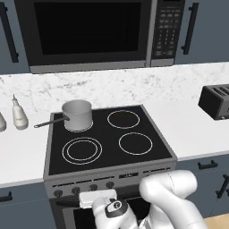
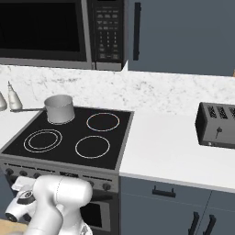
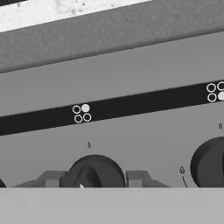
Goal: Turn off the rear right burner of the stove.
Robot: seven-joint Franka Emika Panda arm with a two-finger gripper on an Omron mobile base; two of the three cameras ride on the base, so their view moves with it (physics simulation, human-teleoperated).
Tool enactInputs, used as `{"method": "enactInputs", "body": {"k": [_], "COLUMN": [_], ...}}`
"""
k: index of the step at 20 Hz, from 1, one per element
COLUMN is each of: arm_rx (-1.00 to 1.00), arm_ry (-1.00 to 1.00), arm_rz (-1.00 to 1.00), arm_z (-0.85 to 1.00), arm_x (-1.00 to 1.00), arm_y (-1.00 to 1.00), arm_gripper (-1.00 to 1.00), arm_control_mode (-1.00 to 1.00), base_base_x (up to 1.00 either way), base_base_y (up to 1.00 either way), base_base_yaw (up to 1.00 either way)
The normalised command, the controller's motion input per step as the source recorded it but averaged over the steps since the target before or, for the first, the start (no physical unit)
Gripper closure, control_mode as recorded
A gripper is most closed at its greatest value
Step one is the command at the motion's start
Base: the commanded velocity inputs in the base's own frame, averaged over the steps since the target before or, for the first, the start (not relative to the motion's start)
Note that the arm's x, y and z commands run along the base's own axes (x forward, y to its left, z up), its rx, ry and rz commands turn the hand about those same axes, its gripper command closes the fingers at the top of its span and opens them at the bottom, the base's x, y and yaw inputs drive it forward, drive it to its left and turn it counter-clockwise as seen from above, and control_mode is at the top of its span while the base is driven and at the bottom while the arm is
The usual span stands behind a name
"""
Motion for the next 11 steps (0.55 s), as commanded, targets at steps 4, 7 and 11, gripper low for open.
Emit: {"method": "enactInputs", "body": {"k": [4,7,11], "arm_rx": [0.55,0.00,0.00], "arm_ry": [-0.01,0.01,0.00], "arm_rz": [-0.12,0.01,0.00], "arm_z": [0.14,0.00,0.00], "arm_x": [0.09,-0.01,0.00], "arm_y": [-0.22,0.09,0.00], "arm_gripper": [1.00,1.00,1.00], "arm_control_mode": [-1.00,-1.00,-1.00], "base_base_x": [0.00,0.00,0.00], "base_base_y": [0.00,0.00,0.00], "base_base_yaw": [0.00,0.00,0.00]}}
